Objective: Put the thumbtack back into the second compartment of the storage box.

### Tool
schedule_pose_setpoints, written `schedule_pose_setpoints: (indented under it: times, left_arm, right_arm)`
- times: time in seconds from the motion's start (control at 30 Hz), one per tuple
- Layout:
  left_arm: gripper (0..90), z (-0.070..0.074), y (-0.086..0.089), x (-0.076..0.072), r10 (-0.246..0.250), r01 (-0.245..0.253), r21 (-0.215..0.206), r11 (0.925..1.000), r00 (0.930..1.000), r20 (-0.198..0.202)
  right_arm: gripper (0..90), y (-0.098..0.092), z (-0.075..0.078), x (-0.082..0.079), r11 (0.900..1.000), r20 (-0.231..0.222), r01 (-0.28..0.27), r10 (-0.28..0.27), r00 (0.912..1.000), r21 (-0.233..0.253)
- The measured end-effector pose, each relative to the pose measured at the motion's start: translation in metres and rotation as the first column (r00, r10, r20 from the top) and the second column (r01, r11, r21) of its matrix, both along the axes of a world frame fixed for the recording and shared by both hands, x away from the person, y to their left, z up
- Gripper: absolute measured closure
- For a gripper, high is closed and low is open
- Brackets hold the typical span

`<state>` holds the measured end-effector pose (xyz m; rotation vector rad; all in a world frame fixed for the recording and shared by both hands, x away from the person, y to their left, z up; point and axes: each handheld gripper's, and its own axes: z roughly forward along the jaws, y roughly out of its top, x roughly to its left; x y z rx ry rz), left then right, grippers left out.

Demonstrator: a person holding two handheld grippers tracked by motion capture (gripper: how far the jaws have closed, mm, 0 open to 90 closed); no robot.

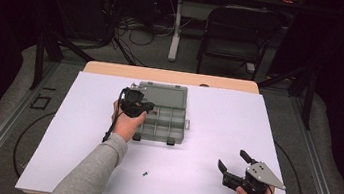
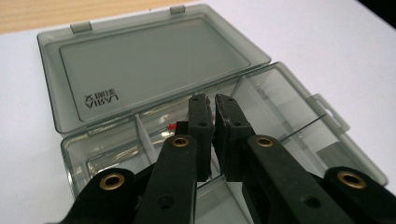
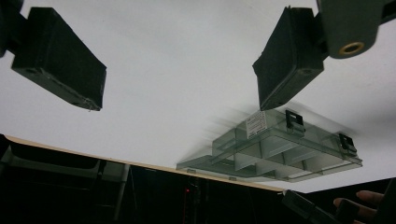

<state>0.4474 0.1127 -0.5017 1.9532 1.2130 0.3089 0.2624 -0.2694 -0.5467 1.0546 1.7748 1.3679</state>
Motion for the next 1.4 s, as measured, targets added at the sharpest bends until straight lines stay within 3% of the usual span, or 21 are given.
schedule_pose_setpoints:
  times: [0.23, 0.63, 0.8, 0.87, 0.9, 1.0, 1.4]
  left_arm:
    - [85.3, -0.010, -0.002, 0.006, 0.001, -0.001, 0.017, 0.9999, 0.9996, -0.029]
    - [83.0, -0.013, -0.003, 0.007, 0.008, -0.008, 0.014, 0.9999, 0.9996, -0.029]
    - [70.3, -0.011, -0.001, 0.007, 0.006, -0.006, -0.001, 1.0000, 0.9999, -0.015]
    - [59.3, -0.008, 0.001, 0.006, 0.002, -0.002, -0.010, 0.9999, 0.9999, -0.010]
    - [59.3, -0.007, 0.002, 0.005, 0.008, -0.008, -0.013, 0.9999, 1.0000, -0.003]
    - [47.8, -0.002, 0.004, 0.002, 0.004, -0.004, -0.009, 0.9999, 0.9997, 0.022]
    - [39.8, 0.018, 0.017, -0.028, -0.057, 0.061, -0.048, 0.9970, 0.9956, 0.074]
  right_arm:
    - [15.5, 0.000, 0.000, 0.000, 1.000, -0.001, -0.002, 0.002, 1.0000, 0.001]
    - [15.5, 0.000, 0.000, 0.000, 1.000, -0.002, -0.002, 0.002, 1.0000, -0.001]
    - [15.6, 0.000, 0.000, 0.000, 1.000, -0.003, -0.002, 0.002, 1.0000, -0.001]
    - [15.5, 0.000, 0.000, 0.000, 1.000, -0.005, -0.002, 0.002, 1.0000, 0.001]
    - [15.5, 0.000, 0.000, 0.000, 1.000, -0.005, -0.002, 0.002, 1.0000, 0.001]
    - [15.6, 0.000, 0.000, 0.000, 1.000, -0.004, -0.001, 0.001, 1.0000, 0.002]
    - [15.6, 0.000, -0.001, 0.000, 1.000, -0.002, 0.000, 0.000, 1.0000, -0.001]
